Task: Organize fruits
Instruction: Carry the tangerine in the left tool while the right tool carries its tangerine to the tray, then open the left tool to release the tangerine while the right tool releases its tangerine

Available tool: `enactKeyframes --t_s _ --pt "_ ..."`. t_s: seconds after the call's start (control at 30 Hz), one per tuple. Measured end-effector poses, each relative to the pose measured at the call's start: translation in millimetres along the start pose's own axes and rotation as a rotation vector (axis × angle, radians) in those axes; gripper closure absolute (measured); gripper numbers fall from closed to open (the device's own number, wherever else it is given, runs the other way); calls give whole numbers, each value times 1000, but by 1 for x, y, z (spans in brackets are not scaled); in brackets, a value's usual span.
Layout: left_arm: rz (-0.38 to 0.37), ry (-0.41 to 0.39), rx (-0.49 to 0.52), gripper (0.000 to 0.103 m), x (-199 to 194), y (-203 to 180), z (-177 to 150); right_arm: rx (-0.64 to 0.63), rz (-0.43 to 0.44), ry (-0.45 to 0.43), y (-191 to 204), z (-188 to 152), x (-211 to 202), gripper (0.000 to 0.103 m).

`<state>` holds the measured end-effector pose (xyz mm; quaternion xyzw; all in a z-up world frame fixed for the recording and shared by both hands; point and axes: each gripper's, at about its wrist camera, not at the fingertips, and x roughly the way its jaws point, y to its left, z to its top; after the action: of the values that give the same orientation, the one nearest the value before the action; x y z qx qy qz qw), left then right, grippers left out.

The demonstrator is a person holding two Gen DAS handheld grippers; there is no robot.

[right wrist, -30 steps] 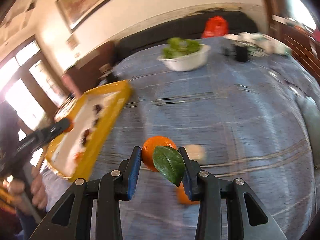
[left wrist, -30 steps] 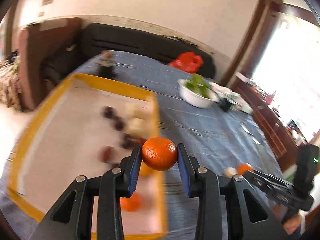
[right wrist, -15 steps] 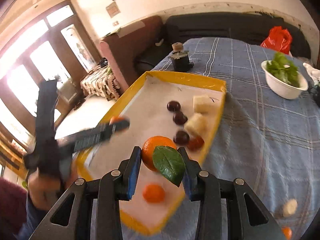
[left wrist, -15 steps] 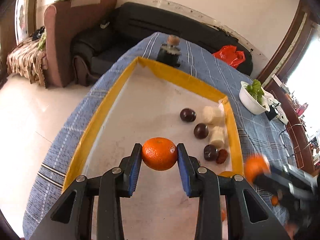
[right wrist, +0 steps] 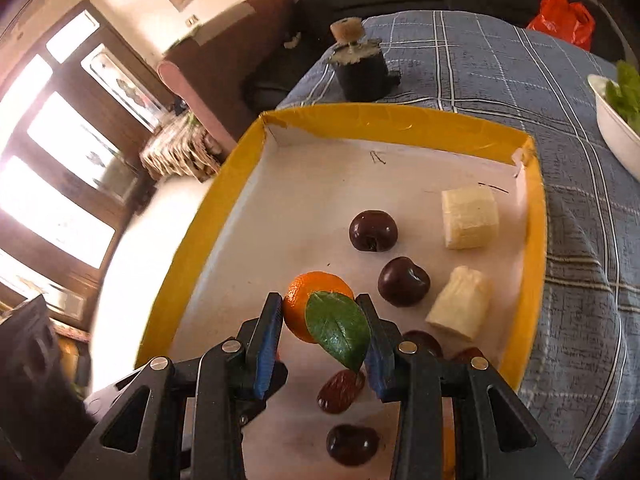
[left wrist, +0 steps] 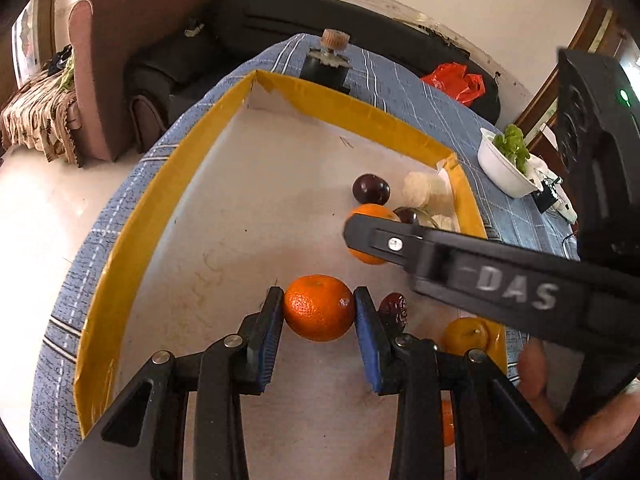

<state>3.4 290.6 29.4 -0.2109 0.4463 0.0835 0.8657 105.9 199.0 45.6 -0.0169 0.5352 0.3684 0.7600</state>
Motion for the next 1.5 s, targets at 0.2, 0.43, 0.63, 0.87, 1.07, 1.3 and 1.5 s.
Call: enactKeyframes --t_s 0.2,0.43,0.63,0.87,1.07,1.3,1.5 --pt "4 1 5 69 1 -1 0 -23 -38 1 1 2 12 60" --pt "3 -5 7 68 0 -1 0 -24 -18 -12 1 -1 -1 55" --pt "-1 -24 -18 55 -5 1 -1 -11 23 -69 -7 -7 -33 51" --pt "-33 -74 -33 52 -23 -7 -5 16 82 -135 -36 -42 -90 49" --pt "-63 -122 17 52 -47 -35 -16 3 26 -223 -86 -87 -152 41" --pt "-139 -106 137 51 -48 -103 -38 98 -55 -276 -173 -139 -200 39" --pt "-166 -15 300 50 -18 -179 -64 277 -18 -315 -245 -166 -204 39"
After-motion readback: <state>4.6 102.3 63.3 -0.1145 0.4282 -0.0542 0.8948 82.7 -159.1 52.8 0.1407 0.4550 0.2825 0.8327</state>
